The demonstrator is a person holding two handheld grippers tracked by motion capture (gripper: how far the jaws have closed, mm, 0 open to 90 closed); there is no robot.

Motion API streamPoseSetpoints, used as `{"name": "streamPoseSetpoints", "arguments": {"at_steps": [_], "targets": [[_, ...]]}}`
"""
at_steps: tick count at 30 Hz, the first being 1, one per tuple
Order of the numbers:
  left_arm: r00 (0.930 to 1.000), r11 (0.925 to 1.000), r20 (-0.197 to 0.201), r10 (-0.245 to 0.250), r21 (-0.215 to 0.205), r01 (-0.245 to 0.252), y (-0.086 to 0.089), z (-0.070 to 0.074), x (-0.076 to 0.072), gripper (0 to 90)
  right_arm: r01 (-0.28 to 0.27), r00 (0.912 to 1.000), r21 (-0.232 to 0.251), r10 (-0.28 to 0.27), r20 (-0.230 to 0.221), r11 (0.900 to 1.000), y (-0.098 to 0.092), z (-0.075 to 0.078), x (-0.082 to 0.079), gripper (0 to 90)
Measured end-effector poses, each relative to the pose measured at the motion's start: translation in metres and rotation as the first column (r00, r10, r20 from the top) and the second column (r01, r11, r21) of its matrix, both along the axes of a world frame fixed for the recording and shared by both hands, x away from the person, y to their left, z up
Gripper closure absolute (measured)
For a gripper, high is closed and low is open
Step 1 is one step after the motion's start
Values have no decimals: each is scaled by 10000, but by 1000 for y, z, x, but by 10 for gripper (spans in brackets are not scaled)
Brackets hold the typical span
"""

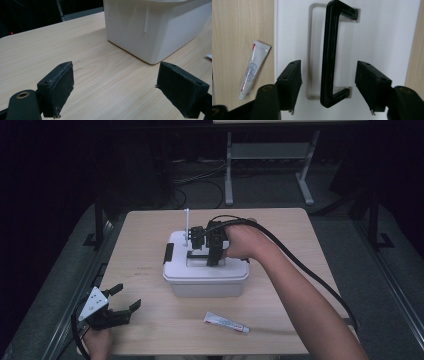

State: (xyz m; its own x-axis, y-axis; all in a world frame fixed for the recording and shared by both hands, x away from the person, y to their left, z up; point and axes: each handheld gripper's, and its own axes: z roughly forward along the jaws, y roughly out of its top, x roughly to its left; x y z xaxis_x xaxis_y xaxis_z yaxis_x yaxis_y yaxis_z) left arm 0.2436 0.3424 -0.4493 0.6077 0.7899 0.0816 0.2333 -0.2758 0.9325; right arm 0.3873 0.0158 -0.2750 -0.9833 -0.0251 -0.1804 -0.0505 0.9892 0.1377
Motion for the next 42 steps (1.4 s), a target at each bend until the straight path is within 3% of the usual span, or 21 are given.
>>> {"name": "streamPoseSetpoints", "arguments": {"at_steps": [18, 22, 27, 34, 42], "targets": [[10000, 10000, -15, 39, -75, -39, 1, 0, 0, 135, -227, 9996, -240, 231, 155, 9995, 13, -6, 3, 661], [10000, 10000, -17, 32, -83, -32, 1, 0, 0, 135, -181, 9998, -174, 182, 64, 9997, 12, -4, 5, 697], [10000, 10000, -32, -13, -7, 13, 0, 0, 0, 135, -171, 9995, -63, 173, 262, 9998, 8, 2, 7, 722], [10000, 10000, -35, -9, -40, 9, 0, -1, 0, 135, -38, 9988, -208, 48, 482, 9998, 6, 5, 14, 748], [10000, 10000, -45, 6, -78, -6, 1, -1, 0, 135, -26, 9994, -394, 40, 347, 9992, 12, 6, 21, 813]]}}
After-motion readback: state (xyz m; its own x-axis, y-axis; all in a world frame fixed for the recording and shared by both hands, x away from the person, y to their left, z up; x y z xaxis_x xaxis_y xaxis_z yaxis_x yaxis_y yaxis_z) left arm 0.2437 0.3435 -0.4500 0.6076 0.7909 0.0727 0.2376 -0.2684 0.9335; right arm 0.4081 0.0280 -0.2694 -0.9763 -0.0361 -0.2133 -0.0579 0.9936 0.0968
